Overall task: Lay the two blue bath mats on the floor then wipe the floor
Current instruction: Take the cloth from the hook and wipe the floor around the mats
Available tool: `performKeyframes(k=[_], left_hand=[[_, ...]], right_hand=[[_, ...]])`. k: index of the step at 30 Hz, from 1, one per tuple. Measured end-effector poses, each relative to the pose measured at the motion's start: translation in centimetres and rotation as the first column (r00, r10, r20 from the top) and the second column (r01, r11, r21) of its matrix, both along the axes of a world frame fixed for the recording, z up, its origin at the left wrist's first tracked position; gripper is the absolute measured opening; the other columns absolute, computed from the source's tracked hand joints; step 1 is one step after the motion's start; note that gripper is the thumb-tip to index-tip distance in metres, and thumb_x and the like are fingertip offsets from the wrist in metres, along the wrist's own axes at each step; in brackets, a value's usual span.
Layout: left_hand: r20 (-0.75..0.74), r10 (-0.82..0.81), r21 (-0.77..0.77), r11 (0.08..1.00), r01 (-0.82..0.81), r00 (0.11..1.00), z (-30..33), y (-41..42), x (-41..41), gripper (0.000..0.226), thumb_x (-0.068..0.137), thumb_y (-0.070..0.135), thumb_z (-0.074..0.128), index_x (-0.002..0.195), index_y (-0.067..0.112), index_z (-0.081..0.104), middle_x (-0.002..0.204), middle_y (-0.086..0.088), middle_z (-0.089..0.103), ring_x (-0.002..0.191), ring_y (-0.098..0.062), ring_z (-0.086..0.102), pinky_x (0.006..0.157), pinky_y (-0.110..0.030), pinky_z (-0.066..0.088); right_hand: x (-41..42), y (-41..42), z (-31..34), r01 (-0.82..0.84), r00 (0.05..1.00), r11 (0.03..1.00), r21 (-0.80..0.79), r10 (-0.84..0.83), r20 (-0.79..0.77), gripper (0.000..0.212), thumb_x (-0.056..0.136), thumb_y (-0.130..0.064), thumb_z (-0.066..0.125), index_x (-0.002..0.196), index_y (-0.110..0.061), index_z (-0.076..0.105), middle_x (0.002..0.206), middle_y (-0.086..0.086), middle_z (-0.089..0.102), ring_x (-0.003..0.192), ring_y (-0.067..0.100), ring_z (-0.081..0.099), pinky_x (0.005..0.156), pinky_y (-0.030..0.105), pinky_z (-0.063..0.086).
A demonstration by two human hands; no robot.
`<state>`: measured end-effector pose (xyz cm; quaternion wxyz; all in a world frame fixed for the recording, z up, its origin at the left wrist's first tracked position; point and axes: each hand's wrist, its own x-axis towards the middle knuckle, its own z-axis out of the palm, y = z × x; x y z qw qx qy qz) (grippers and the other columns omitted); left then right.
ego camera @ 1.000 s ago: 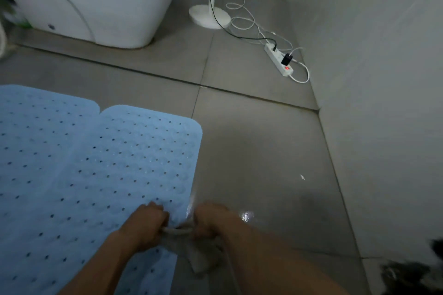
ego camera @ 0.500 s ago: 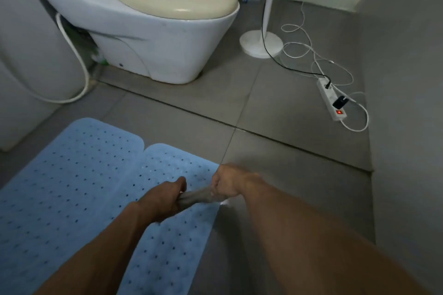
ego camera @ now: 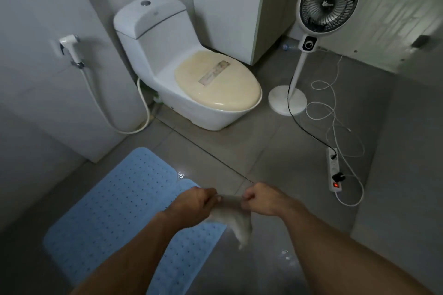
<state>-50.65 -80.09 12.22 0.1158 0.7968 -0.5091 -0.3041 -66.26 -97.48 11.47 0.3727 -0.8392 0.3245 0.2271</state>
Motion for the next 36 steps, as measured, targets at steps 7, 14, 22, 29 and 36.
performKeyframes(k=[7, 14, 22, 29, 36], left_hand=[[0.069, 0.073, -0.075, 0.995, -0.068, 0.995, 12.1, -4.4, 2.3, 0.034, 0.100, 0.042, 0.036, 0.086, 0.016, 0.054, 0.082, -0.008, 0.064, 0.073, -0.026, 0.060, 0.064, -0.033, 0.043], [0.123, 0.196, -0.113, 0.977, -0.182, 0.973, 22.2, -6.2, 5.5, 0.025, 0.094, 0.030, 0.040, 0.113, 0.027, 0.056, 0.102, -0.008, 0.070, 0.093, -0.029, 0.065, 0.080, -0.038, 0.052], [0.220, 0.146, 0.021, 0.988, -0.155, 0.965, 31.2, -12.4, 11.9, 0.032, 0.085, 0.023, 0.042, 0.113, 0.024, 0.058, 0.111, -0.009, 0.067, 0.101, -0.030, 0.063, 0.084, -0.040, 0.052], [0.337, 0.206, -0.098, 0.978, -0.184, 0.919, 39.7, -14.1, 16.2, 0.033, 0.088, 0.022, 0.042, 0.116, 0.025, 0.059, 0.114, -0.008, 0.067, 0.105, -0.029, 0.060, 0.086, -0.039, 0.050], [0.391, 0.377, -0.165, 0.926, -0.339, 0.840, 46.3, -12.2, 20.8, 0.029, 0.084, 0.020, 0.047, 0.104, 0.022, 0.067, 0.109, -0.003, 0.067, 0.101, -0.024, 0.062, 0.085, -0.034, 0.051]], right_hand=[[3.5, -6.0, 13.4, -0.045, 0.998, 0.992, -0.122, 0.050, 0.043, 0.035, 0.059, -0.063, 0.063, 0.073, -0.032, 0.070, 0.072, -0.007, 0.067, 0.076, 0.014, 0.065, 0.071, 0.028, 0.052], [9.5, -9.2, 25.5, -0.103, 0.987, 0.981, -0.166, 0.122, 0.108, 0.021, 0.073, -0.048, 0.081, 0.072, -0.029, 0.071, 0.085, -0.009, 0.070, 0.084, 0.011, 0.064, 0.069, 0.025, 0.047], [15.4, -14.4, 33.7, -0.191, 0.963, 0.971, -0.146, 0.215, 0.165, 0.020, 0.068, -0.036, 0.074, 0.056, -0.022, 0.065, 0.080, -0.008, 0.074, 0.083, 0.013, 0.067, 0.078, 0.031, 0.058], [19.9, -17.6, 41.9, -0.254, 0.912, 0.939, -0.232, 0.313, 0.267, 0.027, 0.069, -0.055, 0.067, 0.067, -0.029, 0.065, 0.072, 0.004, 0.071, 0.065, 0.019, 0.066, 0.065, 0.032, 0.052], [26.9, -17.9, 48.7, -0.357, 0.848, 0.916, -0.185, 0.400, 0.348, 0.039, 0.070, -0.062, 0.076, 0.076, -0.026, 0.066, 0.074, -0.001, 0.063, 0.059, 0.013, 0.056, 0.052, 0.026, 0.047]])
